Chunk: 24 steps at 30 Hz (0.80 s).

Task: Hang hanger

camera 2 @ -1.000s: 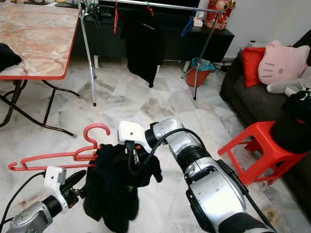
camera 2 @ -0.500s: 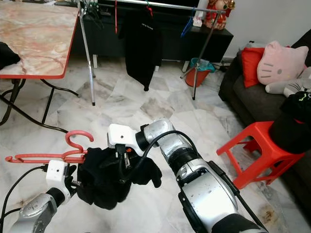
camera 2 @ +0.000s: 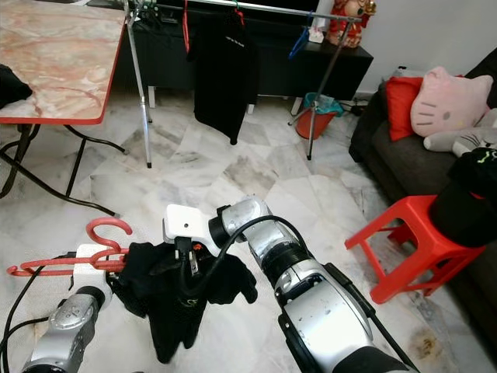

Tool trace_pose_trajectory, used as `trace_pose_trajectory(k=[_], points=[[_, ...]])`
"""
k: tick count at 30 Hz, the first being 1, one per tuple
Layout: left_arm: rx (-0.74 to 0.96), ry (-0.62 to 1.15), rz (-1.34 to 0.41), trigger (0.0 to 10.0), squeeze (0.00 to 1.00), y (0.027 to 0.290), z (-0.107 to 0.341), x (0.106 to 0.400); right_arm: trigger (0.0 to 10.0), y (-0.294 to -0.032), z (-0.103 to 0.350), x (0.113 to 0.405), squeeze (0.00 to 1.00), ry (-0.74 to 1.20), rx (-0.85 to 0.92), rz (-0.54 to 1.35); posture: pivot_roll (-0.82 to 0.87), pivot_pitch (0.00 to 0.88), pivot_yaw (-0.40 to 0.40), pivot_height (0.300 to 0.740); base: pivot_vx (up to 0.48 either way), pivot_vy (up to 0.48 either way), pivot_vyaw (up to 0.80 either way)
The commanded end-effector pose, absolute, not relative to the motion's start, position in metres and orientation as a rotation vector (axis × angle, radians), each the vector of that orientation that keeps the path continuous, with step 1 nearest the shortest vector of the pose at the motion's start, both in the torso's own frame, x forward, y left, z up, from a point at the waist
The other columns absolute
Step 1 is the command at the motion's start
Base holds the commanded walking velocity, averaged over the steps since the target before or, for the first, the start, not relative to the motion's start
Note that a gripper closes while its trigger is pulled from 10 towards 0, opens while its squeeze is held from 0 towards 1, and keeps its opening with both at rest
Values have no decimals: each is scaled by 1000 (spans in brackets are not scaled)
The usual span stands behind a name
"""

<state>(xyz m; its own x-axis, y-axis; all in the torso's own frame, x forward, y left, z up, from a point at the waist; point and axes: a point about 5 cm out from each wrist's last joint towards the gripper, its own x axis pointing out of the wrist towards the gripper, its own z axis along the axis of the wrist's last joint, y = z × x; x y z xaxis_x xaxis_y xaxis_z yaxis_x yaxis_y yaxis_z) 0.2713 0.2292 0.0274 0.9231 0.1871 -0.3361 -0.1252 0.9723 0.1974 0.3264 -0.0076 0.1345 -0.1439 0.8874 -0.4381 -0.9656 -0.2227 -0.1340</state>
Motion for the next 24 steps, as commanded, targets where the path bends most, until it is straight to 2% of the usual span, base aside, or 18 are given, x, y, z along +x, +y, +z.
trace_pose_trajectory(k=[1,4,13,19,24], points=[[214,468,304,10000,0,257,12,255,10000,-22,133,330,0,229,-523,1722,201,56,-215,740,0,0,0],[244,501,356,10000,0,263,8,250,10000,-24,133,332,0,235,-525,1694,201,56,-215,740,0,0,0],[310,506,355,10000,0,264,5,242,10000,-30,135,341,0,227,-549,1566,202,56,-213,740,0,0,0],[361,528,235,10000,0,252,-4,233,10000,-31,140,354,0,196,-550,1369,201,56,-213,740,0,0,0],[374,558,278,10000,0,256,-8,227,10000,-33,138,354,0,210,-547,1373,201,56,-213,740,0,0,0]])
